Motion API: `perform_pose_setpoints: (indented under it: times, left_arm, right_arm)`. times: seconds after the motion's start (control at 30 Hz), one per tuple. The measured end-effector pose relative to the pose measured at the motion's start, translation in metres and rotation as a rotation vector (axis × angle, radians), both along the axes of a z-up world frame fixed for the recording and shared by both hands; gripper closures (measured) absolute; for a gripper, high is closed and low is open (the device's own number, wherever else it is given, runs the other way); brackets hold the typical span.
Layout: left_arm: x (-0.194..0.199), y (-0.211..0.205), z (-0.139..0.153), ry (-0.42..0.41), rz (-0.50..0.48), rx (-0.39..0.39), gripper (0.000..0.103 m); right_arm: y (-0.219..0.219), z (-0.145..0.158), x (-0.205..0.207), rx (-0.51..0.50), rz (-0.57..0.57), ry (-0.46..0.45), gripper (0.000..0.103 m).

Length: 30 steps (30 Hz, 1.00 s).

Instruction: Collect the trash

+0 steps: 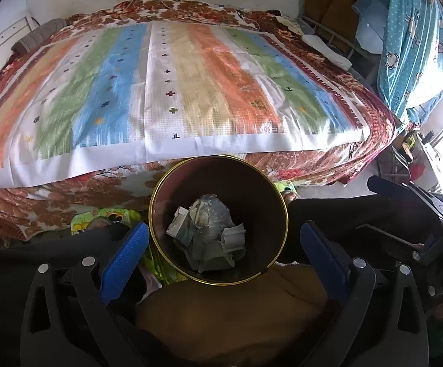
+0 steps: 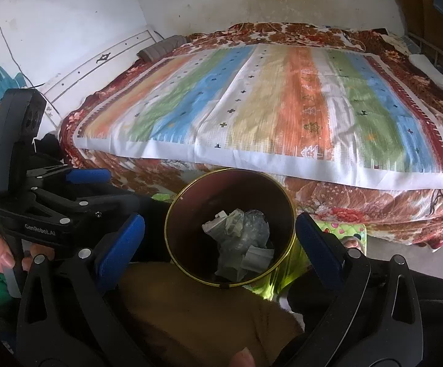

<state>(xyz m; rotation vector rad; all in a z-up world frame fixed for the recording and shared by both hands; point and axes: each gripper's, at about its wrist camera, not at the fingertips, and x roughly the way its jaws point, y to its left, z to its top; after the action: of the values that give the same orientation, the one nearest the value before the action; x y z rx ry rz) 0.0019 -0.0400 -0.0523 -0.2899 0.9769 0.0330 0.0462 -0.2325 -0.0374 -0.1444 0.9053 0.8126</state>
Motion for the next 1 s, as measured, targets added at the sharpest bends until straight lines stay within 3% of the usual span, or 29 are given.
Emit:
perform_pose_setpoints:
  times: [1.0]
  left_arm:
    - [0.0021, 0.0011, -0.0054, 0.014, 0.002, -0.005, 0.006]
  right_arm:
    - [0.0038, -0.0045, 0.0006, -0.004, 0.01, 0.026, 0.009]
